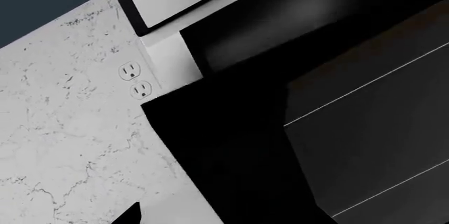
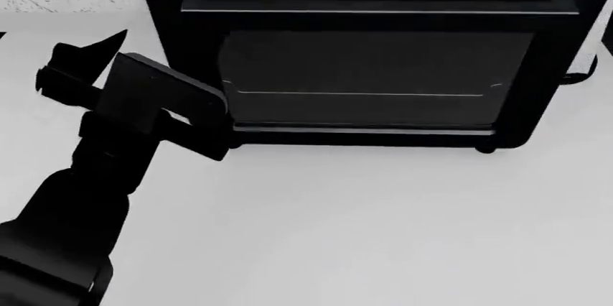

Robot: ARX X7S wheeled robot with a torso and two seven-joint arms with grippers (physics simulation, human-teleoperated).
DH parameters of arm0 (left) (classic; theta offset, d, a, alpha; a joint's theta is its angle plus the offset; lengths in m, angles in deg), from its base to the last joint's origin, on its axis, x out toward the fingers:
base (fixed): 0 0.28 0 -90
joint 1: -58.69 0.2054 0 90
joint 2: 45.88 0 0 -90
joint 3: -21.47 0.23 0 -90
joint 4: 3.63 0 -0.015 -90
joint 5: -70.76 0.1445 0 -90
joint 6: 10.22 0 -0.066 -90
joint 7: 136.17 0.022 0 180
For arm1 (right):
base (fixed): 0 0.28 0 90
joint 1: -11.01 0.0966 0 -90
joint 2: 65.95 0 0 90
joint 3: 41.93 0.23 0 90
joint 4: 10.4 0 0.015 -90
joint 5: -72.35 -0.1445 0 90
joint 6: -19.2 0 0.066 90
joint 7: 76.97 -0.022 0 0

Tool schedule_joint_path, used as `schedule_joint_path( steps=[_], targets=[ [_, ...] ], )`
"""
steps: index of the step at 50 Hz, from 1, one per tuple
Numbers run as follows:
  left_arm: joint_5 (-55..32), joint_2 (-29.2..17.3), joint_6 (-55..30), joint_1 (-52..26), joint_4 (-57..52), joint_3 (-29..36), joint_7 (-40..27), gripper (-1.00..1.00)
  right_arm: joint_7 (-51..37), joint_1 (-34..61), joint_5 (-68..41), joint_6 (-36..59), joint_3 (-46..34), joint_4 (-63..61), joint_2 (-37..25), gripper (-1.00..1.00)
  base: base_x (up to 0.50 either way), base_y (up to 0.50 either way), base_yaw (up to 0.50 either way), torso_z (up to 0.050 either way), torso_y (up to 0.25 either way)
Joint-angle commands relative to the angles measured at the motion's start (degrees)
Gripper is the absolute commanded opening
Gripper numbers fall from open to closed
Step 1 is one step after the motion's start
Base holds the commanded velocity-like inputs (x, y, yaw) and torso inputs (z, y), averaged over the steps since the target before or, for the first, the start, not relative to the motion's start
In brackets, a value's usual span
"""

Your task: Close the toaster oven door.

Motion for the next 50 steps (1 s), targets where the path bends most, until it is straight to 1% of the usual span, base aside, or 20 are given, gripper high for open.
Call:
schedule_joint_path(
  steps=[1, 19, 28, 42, 50],
  targets=[
    [0.36, 1.52, 2.67, -3.75, 7.29, -0.78, -3.49, 1.00, 0.24, -0.33, 0.09, -0.07, 0.45, 0.08, -0.07, 1.00, 0.00, 0.00, 0.00, 0.000, 0.000],
    [-1.03, 2.31, 5.96, -8.39, 15.98, 1.01, -5.44, 1.00, -0.62, -0.17, -0.75, -0.48, 0.17, 0.09, -0.89, 1.00, 0.00, 0.00, 0.00, 0.000, 0.000],
    [-1.81, 3.09, 9.43, -12.15, 24.69, 2.09, -6.59, 1.00, -0.60, -0.77, -0.91, -0.46, 0.87, -0.08, -0.81, 1.00, 0.00, 0.00, 0.00, 0.000, 0.000],
    [-3.25, 4.06, 14.01, -16.05, 34.42, 4.54, -7.89, 1.00, -0.48, -1.65, -1.01, -0.29, 1.96, -0.22, -0.86, 1.00, 0.03, 0.00, -0.01, 0.001, 0.000],
    [-4.28, 4.18, 15.11, -17.82, 37.32, 6.03, -8.80, 1.00, -0.23, -2.14, -0.91, -0.22, 2.68, -0.26, -0.73, 1.00, 0.04, -0.01, -0.02, 0.004, 0.000]
  ],
)
